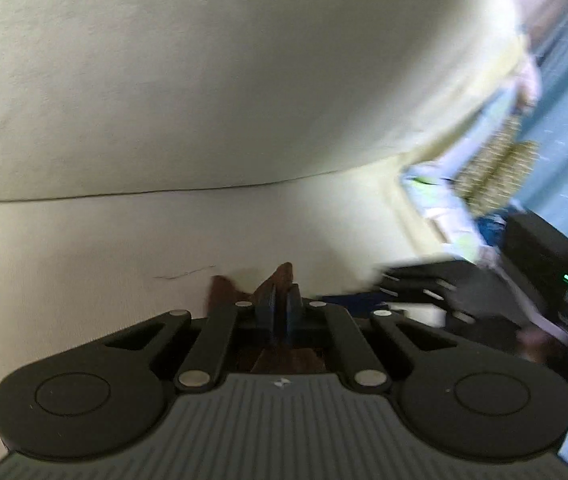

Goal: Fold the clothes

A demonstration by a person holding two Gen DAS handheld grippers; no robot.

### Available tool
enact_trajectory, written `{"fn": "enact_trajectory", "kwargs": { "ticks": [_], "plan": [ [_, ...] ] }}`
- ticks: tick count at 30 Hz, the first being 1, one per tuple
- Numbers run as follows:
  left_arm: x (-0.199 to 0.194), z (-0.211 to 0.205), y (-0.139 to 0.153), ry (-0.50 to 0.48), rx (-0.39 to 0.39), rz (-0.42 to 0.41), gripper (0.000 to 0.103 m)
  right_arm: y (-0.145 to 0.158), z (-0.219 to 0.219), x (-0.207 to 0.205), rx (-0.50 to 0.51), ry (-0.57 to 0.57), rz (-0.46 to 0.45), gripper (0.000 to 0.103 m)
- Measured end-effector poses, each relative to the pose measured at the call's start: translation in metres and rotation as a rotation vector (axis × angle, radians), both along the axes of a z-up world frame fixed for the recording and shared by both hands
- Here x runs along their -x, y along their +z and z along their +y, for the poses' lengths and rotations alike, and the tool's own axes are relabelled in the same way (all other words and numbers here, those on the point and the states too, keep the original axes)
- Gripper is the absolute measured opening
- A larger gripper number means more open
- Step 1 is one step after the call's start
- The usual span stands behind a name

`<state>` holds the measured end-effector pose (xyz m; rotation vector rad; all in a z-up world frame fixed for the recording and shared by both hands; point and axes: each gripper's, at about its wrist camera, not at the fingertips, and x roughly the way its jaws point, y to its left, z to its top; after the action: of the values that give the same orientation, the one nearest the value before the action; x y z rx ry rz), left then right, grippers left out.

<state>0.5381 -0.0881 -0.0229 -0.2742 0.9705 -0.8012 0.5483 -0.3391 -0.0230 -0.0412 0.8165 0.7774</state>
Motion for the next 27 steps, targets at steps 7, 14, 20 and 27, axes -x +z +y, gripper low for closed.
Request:
{"fn": "enact_trajectory", "kwargs": {
  "ticks": [7,14,20,27],
  "plan": [
    [0.001,0.013,0.001,-0.019,0.035,-0.012,0.001,-0.007,-0.004,-0.043,-0.014,0.145,0.093,0.034],
    [0.018,0.01,-0.004,-0.083,0.04,-0.007,0.001,-0.021,-0.023,-0.069,-0.133,0.091,0.278,0.0],
    [0.041,-0.01,-0.016,-0.185,0.005,-0.029,0.001,-0.042,0.024,-0.079,-0.028,0.221,0.367,0.0],
    [0.033,-0.004,-0.016,-0.112,-0.063,-0.082,0.001,-0.018,0.041,-0.102,-0.169,0.016,0.157,0.004]
  ]
}}
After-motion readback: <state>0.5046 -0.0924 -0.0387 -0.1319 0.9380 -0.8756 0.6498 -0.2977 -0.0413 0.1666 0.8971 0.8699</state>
